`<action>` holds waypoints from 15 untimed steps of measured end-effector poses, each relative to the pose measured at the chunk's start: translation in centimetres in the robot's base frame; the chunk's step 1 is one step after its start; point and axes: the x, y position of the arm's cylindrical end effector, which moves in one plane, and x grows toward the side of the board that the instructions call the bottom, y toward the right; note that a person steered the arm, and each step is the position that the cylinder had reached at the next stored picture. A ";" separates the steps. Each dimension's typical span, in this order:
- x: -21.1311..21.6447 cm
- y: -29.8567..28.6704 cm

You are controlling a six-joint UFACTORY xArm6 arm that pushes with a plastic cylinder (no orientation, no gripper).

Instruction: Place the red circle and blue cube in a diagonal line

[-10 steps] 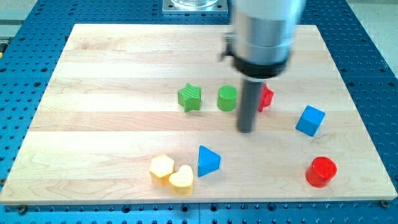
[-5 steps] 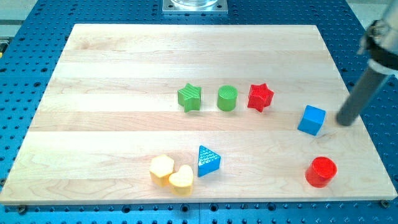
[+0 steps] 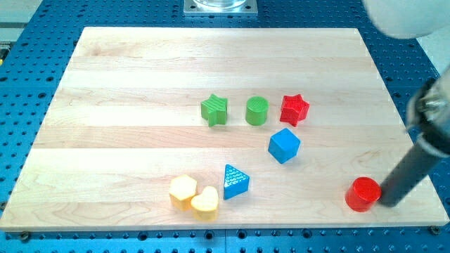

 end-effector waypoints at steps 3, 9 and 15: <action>1.7 -5.9; -1.3 -12.3; -6.6 -6.4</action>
